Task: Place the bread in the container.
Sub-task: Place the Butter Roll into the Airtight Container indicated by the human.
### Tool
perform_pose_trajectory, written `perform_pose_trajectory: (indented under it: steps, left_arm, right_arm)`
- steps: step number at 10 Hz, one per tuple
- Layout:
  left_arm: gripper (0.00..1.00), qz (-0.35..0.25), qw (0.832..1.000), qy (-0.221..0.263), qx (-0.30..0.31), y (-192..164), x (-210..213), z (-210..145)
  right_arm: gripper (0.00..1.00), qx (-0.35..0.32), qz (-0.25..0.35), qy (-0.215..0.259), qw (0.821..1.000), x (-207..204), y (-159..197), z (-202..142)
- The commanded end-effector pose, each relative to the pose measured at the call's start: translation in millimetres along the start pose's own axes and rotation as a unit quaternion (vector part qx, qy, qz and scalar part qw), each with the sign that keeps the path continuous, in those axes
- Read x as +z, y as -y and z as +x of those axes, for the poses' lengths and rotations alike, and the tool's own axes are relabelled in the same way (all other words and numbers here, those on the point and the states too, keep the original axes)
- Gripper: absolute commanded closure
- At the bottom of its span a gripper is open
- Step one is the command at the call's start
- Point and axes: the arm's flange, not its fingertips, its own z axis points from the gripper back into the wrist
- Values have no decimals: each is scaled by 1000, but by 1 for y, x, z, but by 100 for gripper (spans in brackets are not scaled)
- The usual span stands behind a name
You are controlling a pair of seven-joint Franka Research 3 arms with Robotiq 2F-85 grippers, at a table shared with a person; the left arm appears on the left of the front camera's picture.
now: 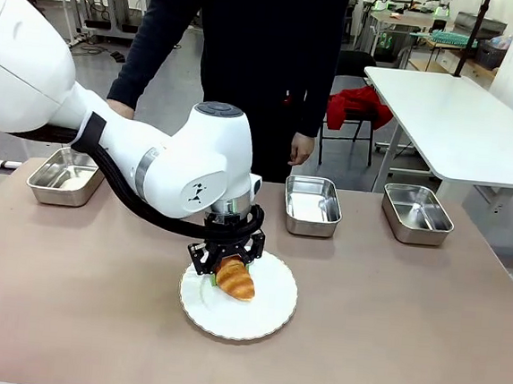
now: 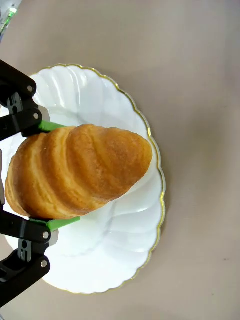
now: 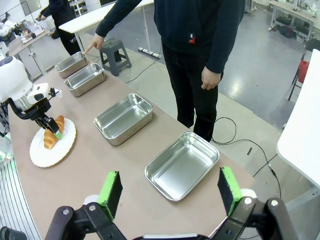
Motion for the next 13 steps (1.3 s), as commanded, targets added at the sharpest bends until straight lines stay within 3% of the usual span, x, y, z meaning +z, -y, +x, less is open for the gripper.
perform_pose_trajectory:
  steps: [1,3,4,5,7,9,11,12,13]
  left_arm:
    - [59,1,1000,-1,-6,1,-1,-4]
    - [59,1,1000,-1,-6,1,-1,-4]
    - [42,1,1000,-1,-1,0,-1,-1]
    - [51,-39,998,-22,-35,-11,17,7]
    - [51,-67,992,-1,-104,-44,97,41]
    - [51,-62,982,-21,-177,-73,137,85]
    - [51,-50,968,-26,-246,-119,160,130]
    - [51,-27,959,10,-282,-143,166,152]
    - [51,-38,948,17,-314,-164,174,171]
  right_arm:
    - [0,5,2,-1,1000,1,-2,1]
    - [0,5,2,-1,1000,1,-2,1]
    - [0,5,2,-1,1000,1,-2,1]
    - [0,5,2,-1,1000,1,-2,1]
    - [0,5,2,-1,1000,1,-2,1]
    - [0,5,2,-1,1000,1,-2,1]
    - [0,5,2,-1,1000,1,-2,1]
    - [0,5,2,-1,1000,1,-2,1]
    - [0,5,2,-1,1000,1,-2,1]
